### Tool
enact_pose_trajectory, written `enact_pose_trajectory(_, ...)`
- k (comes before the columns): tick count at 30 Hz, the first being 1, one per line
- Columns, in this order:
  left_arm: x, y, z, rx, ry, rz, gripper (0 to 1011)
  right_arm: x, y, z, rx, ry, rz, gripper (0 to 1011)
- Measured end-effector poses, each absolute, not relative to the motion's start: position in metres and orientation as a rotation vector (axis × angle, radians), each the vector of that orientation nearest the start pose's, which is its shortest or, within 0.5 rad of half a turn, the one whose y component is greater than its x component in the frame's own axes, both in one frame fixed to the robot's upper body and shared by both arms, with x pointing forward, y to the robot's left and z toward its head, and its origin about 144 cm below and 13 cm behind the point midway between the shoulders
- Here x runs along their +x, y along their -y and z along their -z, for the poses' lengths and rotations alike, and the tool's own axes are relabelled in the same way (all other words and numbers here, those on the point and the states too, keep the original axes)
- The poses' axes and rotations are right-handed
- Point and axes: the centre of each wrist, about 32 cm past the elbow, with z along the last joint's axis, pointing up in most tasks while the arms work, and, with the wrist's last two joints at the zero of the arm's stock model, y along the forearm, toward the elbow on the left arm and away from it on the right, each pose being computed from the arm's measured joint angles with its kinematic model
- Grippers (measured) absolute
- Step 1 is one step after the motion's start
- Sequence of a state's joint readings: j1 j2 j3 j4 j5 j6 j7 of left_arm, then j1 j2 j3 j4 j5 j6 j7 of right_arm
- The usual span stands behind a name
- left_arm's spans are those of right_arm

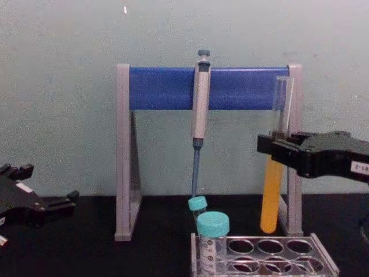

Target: Pick up the test tube from the test tube rack, shake it, then place it back into the test tube rack.

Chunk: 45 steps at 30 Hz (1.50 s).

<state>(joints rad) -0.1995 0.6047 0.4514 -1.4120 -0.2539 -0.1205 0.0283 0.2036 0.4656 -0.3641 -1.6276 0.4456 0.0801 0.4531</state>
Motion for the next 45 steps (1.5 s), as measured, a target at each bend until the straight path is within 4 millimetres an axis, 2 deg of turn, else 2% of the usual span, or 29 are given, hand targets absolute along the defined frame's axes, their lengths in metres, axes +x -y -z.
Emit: enact_pose_trajectory(45,0.489,-0.31,-1.14,0.304,0.285,-1.248,1001,0.499,0.247,-1.179,-0.097,0.007,0.789,225)
